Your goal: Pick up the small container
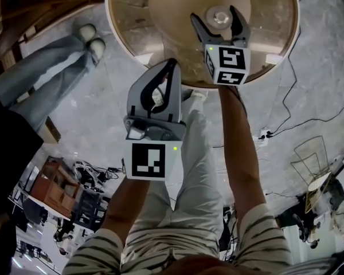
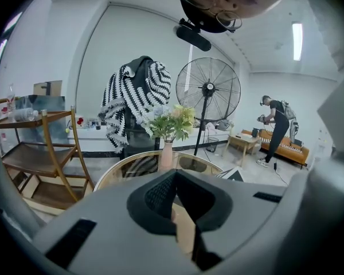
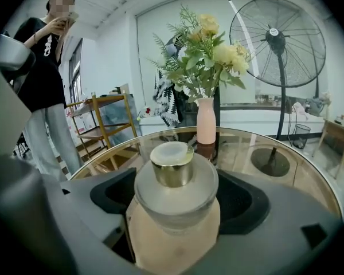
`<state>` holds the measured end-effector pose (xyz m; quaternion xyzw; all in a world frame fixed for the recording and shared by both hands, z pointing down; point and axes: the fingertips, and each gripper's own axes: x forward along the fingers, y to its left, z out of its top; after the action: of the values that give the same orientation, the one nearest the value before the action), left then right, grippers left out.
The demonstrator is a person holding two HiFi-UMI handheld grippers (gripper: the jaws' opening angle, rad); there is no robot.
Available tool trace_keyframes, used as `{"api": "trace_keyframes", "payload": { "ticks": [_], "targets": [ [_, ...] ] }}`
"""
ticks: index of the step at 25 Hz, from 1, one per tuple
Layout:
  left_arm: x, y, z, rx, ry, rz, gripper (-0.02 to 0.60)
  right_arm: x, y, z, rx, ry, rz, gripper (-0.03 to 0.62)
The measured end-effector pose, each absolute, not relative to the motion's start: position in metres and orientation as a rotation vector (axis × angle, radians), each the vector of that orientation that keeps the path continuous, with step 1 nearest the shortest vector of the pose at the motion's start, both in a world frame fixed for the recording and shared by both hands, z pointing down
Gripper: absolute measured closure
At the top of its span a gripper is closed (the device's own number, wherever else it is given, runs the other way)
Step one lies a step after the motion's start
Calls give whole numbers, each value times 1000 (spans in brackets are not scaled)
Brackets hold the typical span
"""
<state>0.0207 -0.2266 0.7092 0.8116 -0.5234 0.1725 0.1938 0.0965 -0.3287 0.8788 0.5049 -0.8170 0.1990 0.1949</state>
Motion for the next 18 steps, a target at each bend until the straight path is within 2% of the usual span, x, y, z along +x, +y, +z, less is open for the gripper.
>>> {"api": "trace_keyframes", "payload": {
  "ticks": [6,10,18],
  "targets": [
    [14,-227,711,2265,-1482,493,580,95,-335,888,1414,-2261,536,191],
    [6,-229,712,2253,-1500,481,579,99,-336,892,1424,-2211,498,263],
    [0,-224,709,2251,-1512,475,580,103,-333,883,1456,-2229,514,264]
  ]
}}
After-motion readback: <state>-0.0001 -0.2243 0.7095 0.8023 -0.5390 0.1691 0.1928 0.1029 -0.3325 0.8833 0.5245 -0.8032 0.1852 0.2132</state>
